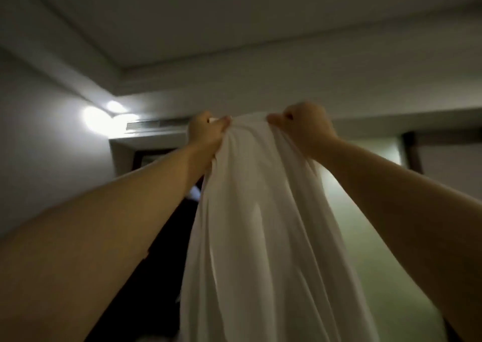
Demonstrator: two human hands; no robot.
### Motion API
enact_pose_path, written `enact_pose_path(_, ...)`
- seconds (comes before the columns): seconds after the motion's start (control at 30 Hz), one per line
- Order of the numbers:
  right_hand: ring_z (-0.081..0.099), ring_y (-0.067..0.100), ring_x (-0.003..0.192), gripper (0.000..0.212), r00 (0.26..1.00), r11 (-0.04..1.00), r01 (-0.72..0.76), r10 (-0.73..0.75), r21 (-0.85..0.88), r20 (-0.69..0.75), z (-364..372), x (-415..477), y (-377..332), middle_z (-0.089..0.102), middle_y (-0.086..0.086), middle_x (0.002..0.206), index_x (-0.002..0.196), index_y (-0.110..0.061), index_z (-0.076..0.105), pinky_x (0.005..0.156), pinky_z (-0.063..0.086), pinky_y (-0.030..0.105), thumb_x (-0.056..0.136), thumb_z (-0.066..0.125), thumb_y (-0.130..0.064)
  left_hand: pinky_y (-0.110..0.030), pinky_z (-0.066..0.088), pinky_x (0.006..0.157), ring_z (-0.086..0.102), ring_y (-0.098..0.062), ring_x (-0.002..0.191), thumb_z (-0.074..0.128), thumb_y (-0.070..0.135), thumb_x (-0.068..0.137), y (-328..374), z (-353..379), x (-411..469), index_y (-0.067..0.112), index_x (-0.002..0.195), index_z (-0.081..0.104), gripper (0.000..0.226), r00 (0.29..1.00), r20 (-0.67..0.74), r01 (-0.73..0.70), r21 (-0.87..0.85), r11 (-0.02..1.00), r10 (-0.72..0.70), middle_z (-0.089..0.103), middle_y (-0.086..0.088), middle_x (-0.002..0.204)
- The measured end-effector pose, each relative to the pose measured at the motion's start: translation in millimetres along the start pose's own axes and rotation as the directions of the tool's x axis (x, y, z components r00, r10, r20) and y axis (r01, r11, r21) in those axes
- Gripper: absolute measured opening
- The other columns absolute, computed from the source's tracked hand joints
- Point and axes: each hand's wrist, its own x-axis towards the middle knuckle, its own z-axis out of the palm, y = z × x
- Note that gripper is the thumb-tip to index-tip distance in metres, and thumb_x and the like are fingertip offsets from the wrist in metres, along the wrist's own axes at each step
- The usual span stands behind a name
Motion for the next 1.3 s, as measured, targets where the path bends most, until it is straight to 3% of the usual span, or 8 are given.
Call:
enact_pose_path(0.13,0.033,0.006,0.043,0.055,0.987,0.974,-0.059,0.089,0.219,-0.133,-31,30,17,0.037,-0.007,0.042,0.046,-0.014,0.04,0.049,0.028,0.027,0.085,0.064,-0.043,-0.012,0.033,0.042,0.043,-0.011,0.057,0.059,0.026,0.091,39,11,39,0.015,0.073,0.048,0.024,0.987,0.136,-0.056,-0.235,0.97,0.09,0.044,0.0,0.066)
enact_pose_path(0.27,0.062,0.016,0.069,0.022,0.925,0.65,-0.348,0.119,0.675,0.362,-3,-52,44,0.068,0.008,0.076,0.076,-0.011,0.068,0.066,0.054,0.028,0.082,0.062,-0.031,-0.019,0.041,0.052,0.045,-0.009,0.055,0.06,0.023,0.084,-12,-1,5,0.014,0.069,0.044,0.024,0.909,0.418,0.204,-0.457,0.866,0.006,0.044,-0.003,0.067)
enact_pose_path(0.47,0.054,0.003,0.053,0.024,0.755,0.596,-0.601,0.205,0.533,0.622,94,-253,53,0.06,-0.009,0.056,0.062,-0.014,0.064,0.054,0.042,0.015,0.079,0.065,-0.03,-0.015,0.038,0.046,0.042,-0.003,0.046,0.058,0.018,0.087,-138,-35,-148,0.015,0.062,0.042,0.03,0.762,0.595,0.428,-0.165,0.889,-0.256,0.044,0.009,0.051)
enact_pose_path(0.6,0.045,0.003,0.051,0.034,0.695,0.701,-0.631,0.319,0.333,0.644,141,-380,22,0.05,-0.013,0.052,0.053,-0.02,0.053,0.051,0.035,0.013,0.081,0.07,-0.028,-0.028,0.035,0.058,0.042,-0.014,0.058,0.059,0.021,0.09,-210,-87,-276,0.016,0.063,0.043,0.032,0.707,0.436,0.543,0.17,0.822,-0.557,0.043,0.0,0.061)
enact_pose_path(0.77,0.052,0.005,0.07,0.03,0.598,0.732,-0.637,0.269,0.244,0.755,165,-466,-34,0.057,-0.008,0.063,0.059,-0.025,0.059,0.061,0.043,0.018,0.072,0.064,-0.052,-0.027,0.035,0.055,0.046,-0.017,0.064,0.051,0.029,0.094,-231,-157,-383,0.011,0.073,0.046,0.028,0.562,0.168,0.711,0.402,0.577,-0.81,0.047,-0.006,0.071)
enact_pose_path(1.0,0.054,0.009,0.061,0.031,0.574,0.537,-0.752,0.248,0.382,0.78,179,-496,-86,0.057,-0.006,0.064,0.055,-0.032,0.057,0.057,0.043,0.015,0.071,0.071,-0.054,-0.029,0.039,0.058,0.048,-0.017,0.07,0.048,0.031,0.096,-231,-210,-406,0.013,0.086,0.046,0.02,0.532,0.098,0.744,0.419,0.52,-0.841,0.05,-0.006,0.08)
enact_pose_path(1.17,0.049,0.013,0.059,0.037,0.45,0.467,-0.753,-0.15,0.464,0.88,171,-503,-101,0.05,0.0,0.061,0.058,-0.014,0.064,0.059,0.04,0.019,0.076,0.065,-0.047,-0.029,0.041,0.068,0.051,-0.014,0.077,0.048,0.022,0.096,-232,-234,-396,0.023,0.09,0.051,0.007,0.563,0.227,0.689,0.401,0.603,-0.795,0.054,0.005,0.085)
enact_pose_path(1.3,0.057,0.005,0.07,0.016,0.352,0.477,-0.771,-0.233,0.422,0.906,166,-511,-116,0.058,-0.019,0.072,0.064,-0.044,0.063,0.067,0.042,0.014,0.078,0.058,-0.049,-0.027,0.044,0.07,0.052,-0.01,0.076,0.048,0.032,0.085,-234,-251,-394,0.038,0.079,0.056,0.012,0.563,0.408,0.651,0.318,0.689,-0.719,0.056,0.014,0.079)
